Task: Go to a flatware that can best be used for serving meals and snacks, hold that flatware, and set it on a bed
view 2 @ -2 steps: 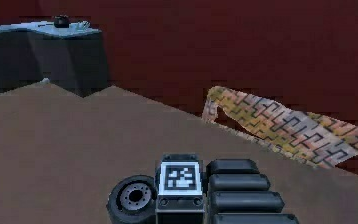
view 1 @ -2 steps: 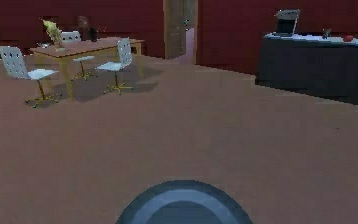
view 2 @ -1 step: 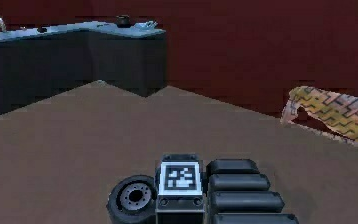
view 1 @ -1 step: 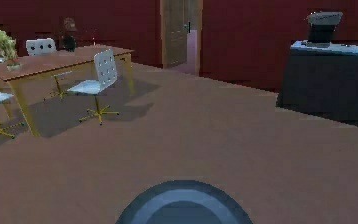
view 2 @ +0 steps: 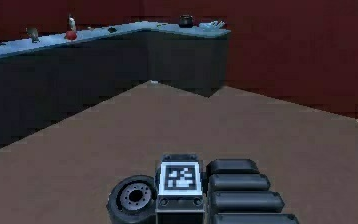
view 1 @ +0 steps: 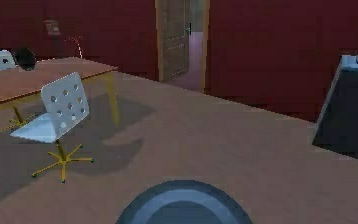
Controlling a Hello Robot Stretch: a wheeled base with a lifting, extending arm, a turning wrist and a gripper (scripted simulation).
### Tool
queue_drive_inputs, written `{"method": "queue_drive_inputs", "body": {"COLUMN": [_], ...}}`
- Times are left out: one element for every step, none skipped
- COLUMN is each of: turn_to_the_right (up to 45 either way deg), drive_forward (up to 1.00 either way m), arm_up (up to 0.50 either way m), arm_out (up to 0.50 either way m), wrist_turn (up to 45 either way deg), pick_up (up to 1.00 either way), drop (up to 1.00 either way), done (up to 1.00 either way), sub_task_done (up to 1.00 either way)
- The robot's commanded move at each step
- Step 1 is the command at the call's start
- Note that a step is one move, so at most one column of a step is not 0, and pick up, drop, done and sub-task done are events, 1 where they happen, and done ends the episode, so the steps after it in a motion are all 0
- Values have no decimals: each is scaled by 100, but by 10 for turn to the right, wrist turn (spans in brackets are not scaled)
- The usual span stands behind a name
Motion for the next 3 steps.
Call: {"method": "queue_drive_inputs", "body": {"turn_to_the_right": [0, 0, -30], "drive_forward": [100, 100, 0], "arm_up": [0, 0, 0], "arm_out": [0, 0, 0], "wrist_turn": [0, 0, 0], "pick_up": [0, 0, 0], "drop": [0, 0, 0], "done": [0, 0, 0], "sub_task_done": [0, 0, 0]}}
